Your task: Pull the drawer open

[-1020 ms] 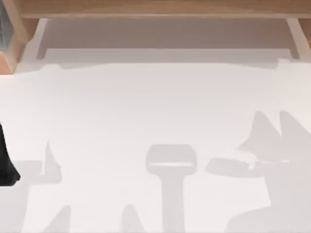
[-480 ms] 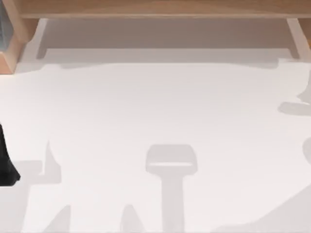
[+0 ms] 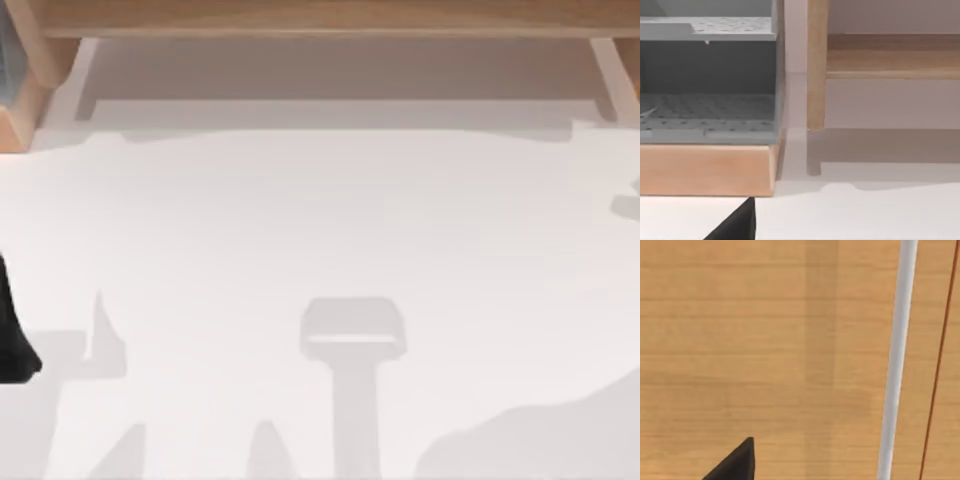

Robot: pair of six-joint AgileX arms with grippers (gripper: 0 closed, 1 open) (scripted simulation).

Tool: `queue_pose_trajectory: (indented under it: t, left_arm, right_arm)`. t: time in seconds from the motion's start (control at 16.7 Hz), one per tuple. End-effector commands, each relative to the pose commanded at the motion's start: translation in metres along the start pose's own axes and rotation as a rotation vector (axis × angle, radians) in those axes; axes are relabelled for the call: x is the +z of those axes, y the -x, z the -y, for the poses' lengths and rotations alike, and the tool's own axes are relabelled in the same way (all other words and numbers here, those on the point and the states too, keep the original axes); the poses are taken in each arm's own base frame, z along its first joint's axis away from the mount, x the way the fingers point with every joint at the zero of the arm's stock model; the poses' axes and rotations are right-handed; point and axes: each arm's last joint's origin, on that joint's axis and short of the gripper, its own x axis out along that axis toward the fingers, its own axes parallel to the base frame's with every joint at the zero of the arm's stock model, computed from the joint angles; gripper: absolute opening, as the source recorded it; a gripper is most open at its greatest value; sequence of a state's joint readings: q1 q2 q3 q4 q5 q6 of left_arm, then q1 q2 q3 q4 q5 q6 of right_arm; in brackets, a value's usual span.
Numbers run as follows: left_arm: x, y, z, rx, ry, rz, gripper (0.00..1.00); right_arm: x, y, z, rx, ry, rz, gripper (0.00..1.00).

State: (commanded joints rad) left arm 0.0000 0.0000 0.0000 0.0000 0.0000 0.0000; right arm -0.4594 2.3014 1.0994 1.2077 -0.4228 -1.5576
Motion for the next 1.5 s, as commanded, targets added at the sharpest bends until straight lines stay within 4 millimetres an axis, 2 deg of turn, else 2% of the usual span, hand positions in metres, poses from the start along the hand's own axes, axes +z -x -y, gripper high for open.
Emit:
queue_pose_trajectory:
  t: [0.18, 0.54, 0.78, 1.5]
  left_arm:
    - [0.0, 0.0, 0.0, 0.0, 0.0, 0.0, 1.0]
    - [0.0, 0.0, 0.0, 0.0, 0.0, 0.0, 1.0]
    - [0.0, 0.0, 0.0, 0.0, 0.0, 0.0, 1.0]
    - [0.0, 0.0, 0.0, 0.0, 0.0, 0.0, 1.0]
  right_arm:
    - [0.001, 0.0, 0.0, 0.003, -0.002, 0.001, 1.0]
    - [0.0, -0.023, 0.0, 0.0, 0.0, 0.0, 1.0]
    - [0.0, -0.025, 0.0, 0.0, 0.0, 0.0, 1.0]
    - [0.0, -0.025, 0.0, 0.0, 0.0, 0.0, 0.1]
